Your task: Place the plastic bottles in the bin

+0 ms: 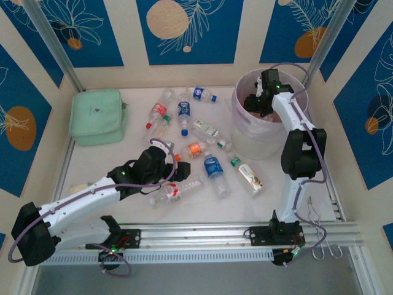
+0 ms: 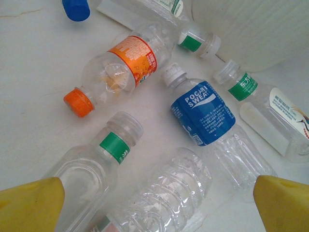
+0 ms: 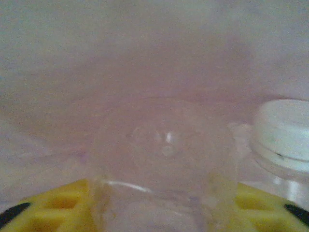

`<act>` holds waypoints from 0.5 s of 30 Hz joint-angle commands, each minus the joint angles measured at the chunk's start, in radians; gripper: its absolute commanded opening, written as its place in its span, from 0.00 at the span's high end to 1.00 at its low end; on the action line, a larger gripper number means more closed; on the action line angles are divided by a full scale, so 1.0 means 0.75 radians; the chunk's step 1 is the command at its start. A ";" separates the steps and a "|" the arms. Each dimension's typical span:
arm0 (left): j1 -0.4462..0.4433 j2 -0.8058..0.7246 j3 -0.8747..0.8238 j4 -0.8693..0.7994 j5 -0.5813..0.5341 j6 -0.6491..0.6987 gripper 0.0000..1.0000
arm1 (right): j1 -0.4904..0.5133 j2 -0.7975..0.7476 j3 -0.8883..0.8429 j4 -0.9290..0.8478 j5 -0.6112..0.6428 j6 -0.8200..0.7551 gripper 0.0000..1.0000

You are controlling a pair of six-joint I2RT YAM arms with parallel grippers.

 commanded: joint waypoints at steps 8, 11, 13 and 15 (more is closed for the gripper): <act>-0.005 0.026 0.010 -0.016 0.015 0.004 0.00 | -0.008 -0.107 0.014 -0.093 -0.008 0.036 0.11; -0.005 0.040 0.044 -0.073 0.015 0.046 0.00 | -0.030 -0.188 0.065 -0.150 -0.032 0.027 0.02; -0.005 0.061 0.090 -0.142 0.003 0.095 0.00 | -0.045 -0.247 0.096 -0.186 -0.043 0.012 0.01; -0.005 0.098 0.147 -0.226 -0.020 0.149 0.00 | -0.063 -0.330 0.086 -0.179 -0.063 0.011 0.01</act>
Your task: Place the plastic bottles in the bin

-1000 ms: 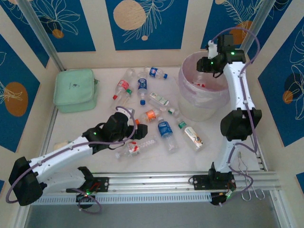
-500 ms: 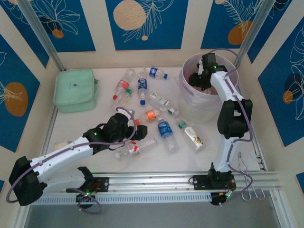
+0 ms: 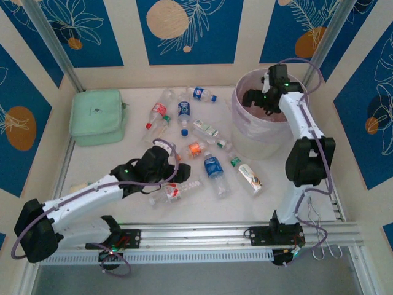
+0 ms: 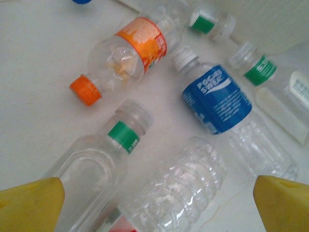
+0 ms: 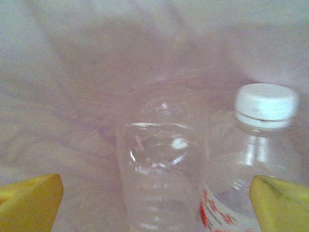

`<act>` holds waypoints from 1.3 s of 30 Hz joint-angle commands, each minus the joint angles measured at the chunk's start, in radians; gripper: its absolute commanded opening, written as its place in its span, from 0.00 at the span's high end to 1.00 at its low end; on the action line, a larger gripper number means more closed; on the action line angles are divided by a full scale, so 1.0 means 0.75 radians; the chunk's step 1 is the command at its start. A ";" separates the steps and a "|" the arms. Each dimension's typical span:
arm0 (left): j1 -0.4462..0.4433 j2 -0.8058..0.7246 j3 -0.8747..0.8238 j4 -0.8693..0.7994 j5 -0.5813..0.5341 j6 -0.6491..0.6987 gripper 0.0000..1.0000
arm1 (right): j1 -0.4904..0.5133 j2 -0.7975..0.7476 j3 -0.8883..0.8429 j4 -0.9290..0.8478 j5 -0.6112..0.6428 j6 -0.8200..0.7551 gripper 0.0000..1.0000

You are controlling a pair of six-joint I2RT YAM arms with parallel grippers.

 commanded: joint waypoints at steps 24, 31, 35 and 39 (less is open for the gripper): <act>0.674 0.954 1.086 -0.321 0.052 0.612 0.02 | -0.215 -0.970 -0.496 0.214 -0.836 0.266 0.00; 0.796 1.371 1.529 -0.432 0.140 0.583 0.13 | -0.206 -1.029 -0.585 0.290 -0.919 0.343 0.01; 0.816 1.518 1.623 -0.431 0.192 0.563 0.15 | -0.210 -1.045 -0.559 0.236 -0.876 0.302 0.01; 0.817 1.578 1.621 -0.406 0.209 0.518 0.06 | -0.210 -1.057 -0.547 0.190 -0.845 0.259 0.00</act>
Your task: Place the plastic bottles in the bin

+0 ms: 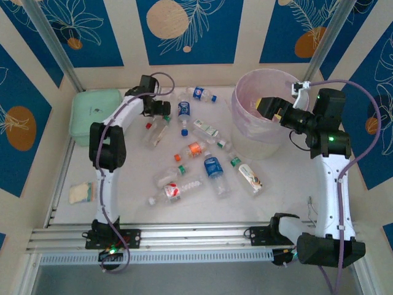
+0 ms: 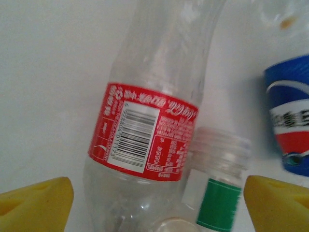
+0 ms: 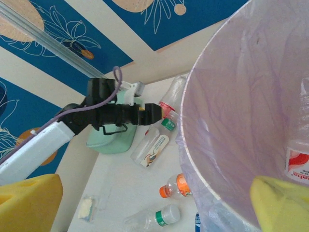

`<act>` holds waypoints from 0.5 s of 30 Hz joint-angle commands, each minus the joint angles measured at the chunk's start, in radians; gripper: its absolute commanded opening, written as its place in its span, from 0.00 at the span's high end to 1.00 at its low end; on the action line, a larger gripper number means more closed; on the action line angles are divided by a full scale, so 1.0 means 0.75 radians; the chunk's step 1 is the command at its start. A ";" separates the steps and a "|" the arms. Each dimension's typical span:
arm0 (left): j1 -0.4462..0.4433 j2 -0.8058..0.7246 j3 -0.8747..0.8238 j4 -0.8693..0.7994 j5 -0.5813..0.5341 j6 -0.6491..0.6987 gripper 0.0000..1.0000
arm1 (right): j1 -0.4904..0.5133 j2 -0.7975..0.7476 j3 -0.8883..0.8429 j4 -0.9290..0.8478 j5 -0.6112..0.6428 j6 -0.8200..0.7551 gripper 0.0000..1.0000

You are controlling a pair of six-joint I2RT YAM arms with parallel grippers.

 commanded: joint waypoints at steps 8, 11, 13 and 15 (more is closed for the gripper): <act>0.003 0.101 0.007 0.013 0.068 -0.083 0.16 | 0.006 -0.052 -0.027 -0.063 0.016 -0.055 0.00; 0.002 0.095 -0.011 0.034 0.075 -0.083 0.25 | 0.002 -0.053 -0.025 -0.072 0.018 -0.057 0.00; 0.002 0.085 -0.010 0.037 0.078 -0.078 0.32 | -0.001 -0.052 -0.023 -0.070 0.015 -0.051 0.00; 0.003 0.071 -0.010 0.036 0.078 -0.072 0.35 | -0.003 -0.053 -0.019 -0.071 0.013 -0.045 0.00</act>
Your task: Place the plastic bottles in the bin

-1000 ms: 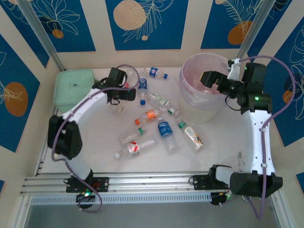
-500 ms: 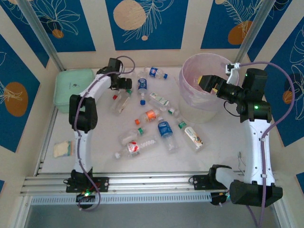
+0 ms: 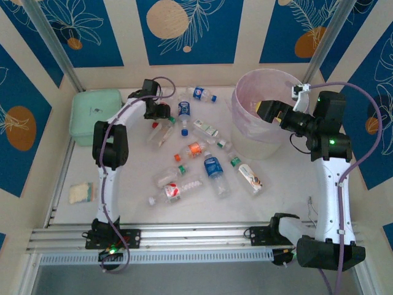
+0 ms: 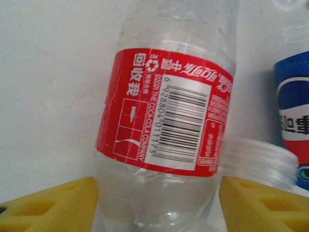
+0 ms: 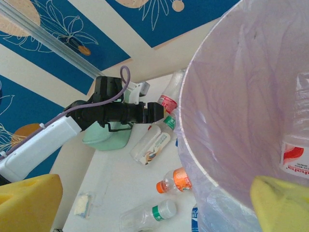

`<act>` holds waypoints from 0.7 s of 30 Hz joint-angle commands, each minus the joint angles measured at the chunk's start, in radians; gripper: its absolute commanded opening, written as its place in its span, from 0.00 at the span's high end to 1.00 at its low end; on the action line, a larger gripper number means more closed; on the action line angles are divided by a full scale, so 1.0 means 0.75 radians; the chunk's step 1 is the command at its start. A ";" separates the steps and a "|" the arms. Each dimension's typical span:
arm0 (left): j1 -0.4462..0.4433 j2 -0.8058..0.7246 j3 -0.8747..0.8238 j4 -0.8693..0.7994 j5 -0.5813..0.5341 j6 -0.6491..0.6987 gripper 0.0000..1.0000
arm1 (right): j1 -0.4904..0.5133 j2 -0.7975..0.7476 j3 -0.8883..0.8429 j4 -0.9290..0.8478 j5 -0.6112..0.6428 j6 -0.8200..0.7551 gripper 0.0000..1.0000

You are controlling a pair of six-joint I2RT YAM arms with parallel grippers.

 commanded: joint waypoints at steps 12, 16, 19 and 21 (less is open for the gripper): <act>0.001 -0.380 -0.258 0.112 -0.008 0.035 0.44 | 0.006 -0.082 0.015 -0.046 -0.037 -0.035 0.00; -0.006 -0.640 -0.473 0.217 0.016 -0.009 0.44 | 0.089 -0.094 0.046 -0.070 -0.001 -0.078 0.01; -0.032 -0.836 -0.643 0.281 0.073 -0.051 0.43 | 0.168 -0.090 0.070 -0.053 0.036 -0.056 0.01; -0.086 -0.967 -0.761 0.316 0.057 -0.061 0.41 | 0.250 -0.071 0.096 -0.041 0.104 -0.031 0.01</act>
